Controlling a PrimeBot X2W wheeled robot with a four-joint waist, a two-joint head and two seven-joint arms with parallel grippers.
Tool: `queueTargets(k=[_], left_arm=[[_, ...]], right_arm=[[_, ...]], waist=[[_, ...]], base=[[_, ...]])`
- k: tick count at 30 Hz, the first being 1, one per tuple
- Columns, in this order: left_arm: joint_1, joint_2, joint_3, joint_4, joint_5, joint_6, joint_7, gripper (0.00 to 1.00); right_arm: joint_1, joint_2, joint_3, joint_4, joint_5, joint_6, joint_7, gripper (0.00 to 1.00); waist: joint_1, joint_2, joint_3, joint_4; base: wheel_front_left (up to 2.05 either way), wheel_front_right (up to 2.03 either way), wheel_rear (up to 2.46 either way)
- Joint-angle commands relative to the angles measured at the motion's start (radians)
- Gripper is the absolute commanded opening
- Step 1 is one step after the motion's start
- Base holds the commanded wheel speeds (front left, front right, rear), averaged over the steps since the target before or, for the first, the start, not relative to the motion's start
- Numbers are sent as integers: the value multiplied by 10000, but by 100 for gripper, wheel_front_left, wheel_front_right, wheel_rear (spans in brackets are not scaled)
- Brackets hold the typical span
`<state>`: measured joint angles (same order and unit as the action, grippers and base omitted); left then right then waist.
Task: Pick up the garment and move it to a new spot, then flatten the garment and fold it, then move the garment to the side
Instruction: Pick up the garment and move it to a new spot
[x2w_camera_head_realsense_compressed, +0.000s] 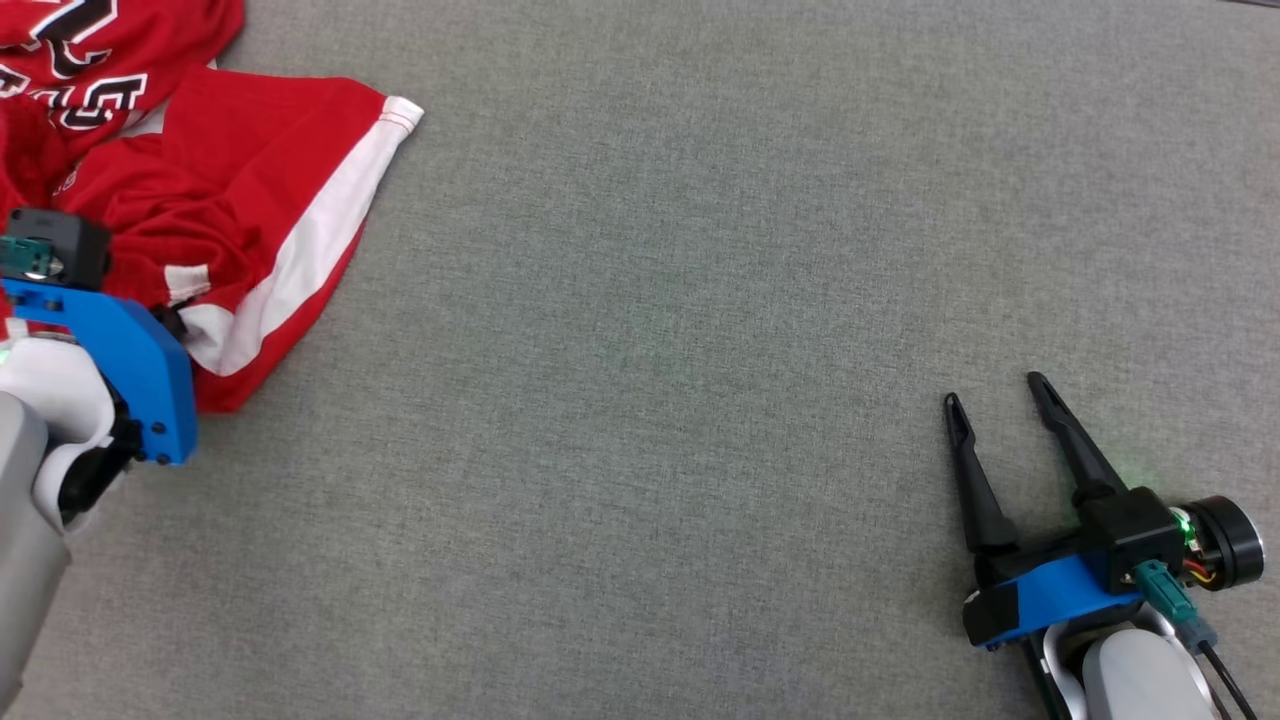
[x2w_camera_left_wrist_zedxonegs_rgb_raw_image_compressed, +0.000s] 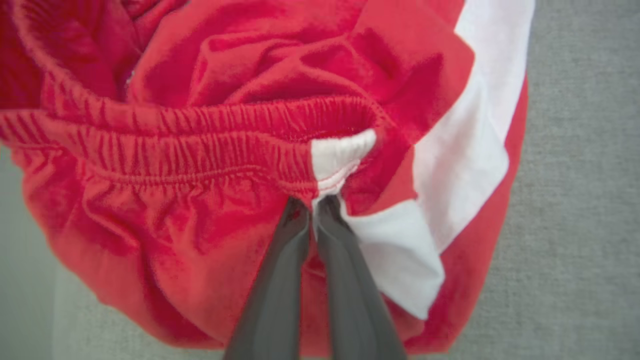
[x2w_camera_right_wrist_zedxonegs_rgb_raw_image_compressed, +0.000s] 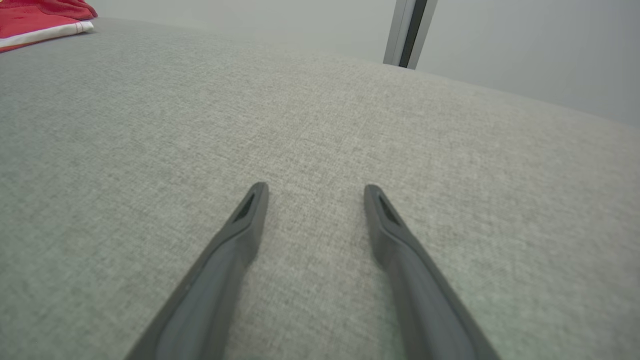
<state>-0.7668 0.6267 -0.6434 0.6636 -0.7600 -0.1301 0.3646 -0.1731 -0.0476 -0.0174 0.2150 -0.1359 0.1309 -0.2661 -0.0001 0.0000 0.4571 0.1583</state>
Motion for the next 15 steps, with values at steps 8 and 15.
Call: queueTargets(k=[8,15], left_arm=[[-694,396,48,477,755,60,-1940,0],[-1105,613,228,403,927,66,-2991,0]], right_arm=[[65,-38,65,404,249,-3,21,100],[271,-40,175,563,661,-3,12,100]], waist=[[1,0,-640,-64],[1,0,-1660,-271]], base=[[0,0,0],[0,0,0]])
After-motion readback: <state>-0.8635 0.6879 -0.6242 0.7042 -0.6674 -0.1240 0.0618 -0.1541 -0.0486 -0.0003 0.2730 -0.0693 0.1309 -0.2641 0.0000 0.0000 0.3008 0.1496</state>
